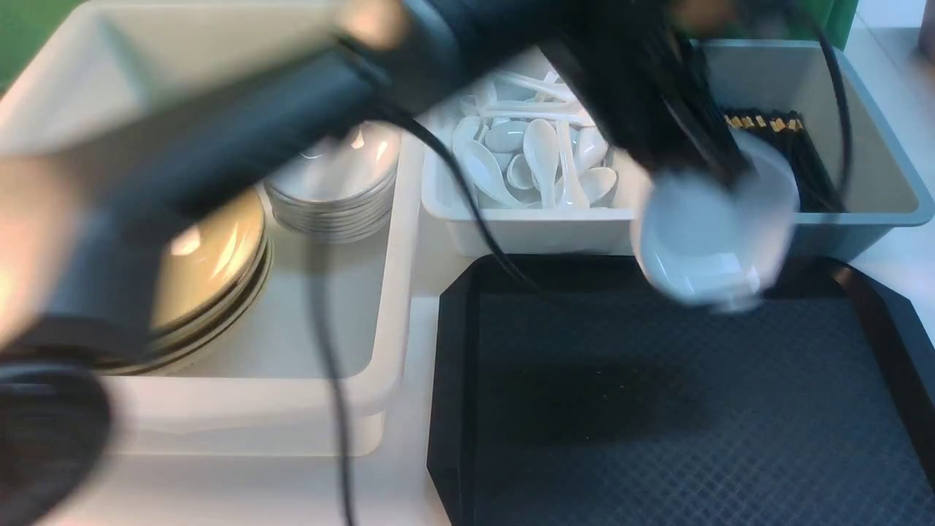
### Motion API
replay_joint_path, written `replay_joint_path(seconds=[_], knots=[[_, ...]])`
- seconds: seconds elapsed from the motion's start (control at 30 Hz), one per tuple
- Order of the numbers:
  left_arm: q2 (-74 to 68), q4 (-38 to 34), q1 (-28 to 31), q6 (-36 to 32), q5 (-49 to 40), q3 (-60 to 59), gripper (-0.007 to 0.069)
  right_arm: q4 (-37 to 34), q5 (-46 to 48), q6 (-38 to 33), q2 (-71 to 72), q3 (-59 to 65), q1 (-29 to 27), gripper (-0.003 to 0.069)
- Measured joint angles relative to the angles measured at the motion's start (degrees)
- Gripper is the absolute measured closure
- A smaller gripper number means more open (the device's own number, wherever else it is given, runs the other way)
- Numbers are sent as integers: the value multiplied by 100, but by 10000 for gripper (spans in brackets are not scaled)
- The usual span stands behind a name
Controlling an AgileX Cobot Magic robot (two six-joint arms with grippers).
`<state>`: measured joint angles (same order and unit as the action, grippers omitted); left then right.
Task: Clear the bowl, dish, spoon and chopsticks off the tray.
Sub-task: Use the left arm to put the plate into the large storage box on the left
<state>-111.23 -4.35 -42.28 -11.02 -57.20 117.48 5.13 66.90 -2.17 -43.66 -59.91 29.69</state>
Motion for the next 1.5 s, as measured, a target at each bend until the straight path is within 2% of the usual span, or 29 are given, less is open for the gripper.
replay_joint_path(seconds=[0.13, 0.17, 0.27, 0.33, 0.4, 0.47, 0.57, 0.73, 1.0, 1.07, 1.13, 1.17, 1.23, 1.27, 1.4, 1.5], knots=[[945, 155, 839, 19, -422, -119, 624, -571, -140, -485, -618, -387, 56, 614], [1328, 208, 1298, 19, -610, -315, 624, -748, -246, -653, -880, -531, 167, 614], [1707, 254, 2077, 19, -754, -815, 624, -894, -433, -742, -1254, -710, 447, 614], [1917, 237, 2729, 19, -663, -1366, 624, -934, -637, -798, -1588, -779, 800, 614], [1956, 192, 2964, 19, -580, -1584, 624, -949, -719, -800, -1714, -782, 954, 614], [1933, -82, 3466, 13, -56, -2049, 624, -960, -835, -804, -1986, -782, 1291, 614], [1741, -485, 3807, 13, 617, -2298, 624, -972, -892, -811, -2254, -782, 1555, 614], [1117, -934, 3935, 13, 1700, -2344, 624, -945, -929, -655, -2427, -782, 1619, 614], [174, -1213, 3926, -1, 1932, -2354, 589, -583, -919, -222, -2427, -782, 1626, 614], [28, -1166, 3932, -79, 1942, -2356, 551, -513, -912, -211, -2427, -782, 1626, 612], [-48, -1124, 3937, -402, 1863, -2356, 470, -443, -912, -204, -2427, -782, 1626, 610], [-47, -1124, 3937, -427, 1843, -2356, 454, -426, -907, -199, -2427, -782, 1626, 609], [-47, -1119, 3937, -726, 1722, -2356, 340, -255, -900, -200, -2427, -782, 1632, 607], [-47, -1110, 3937, -813, 1692, -2356, 308, -180, -900, -200, -2427, -782, 1632, 606], [-47, -1011, 3926, -965, 1594, -2356, 85, 17, -895, -200, -2427, -782, 1632, 603], [-47, -973, 3926, -973, 1525, -2321, 6, 44, -895, -200, -2427, -782, 1632, 601]])
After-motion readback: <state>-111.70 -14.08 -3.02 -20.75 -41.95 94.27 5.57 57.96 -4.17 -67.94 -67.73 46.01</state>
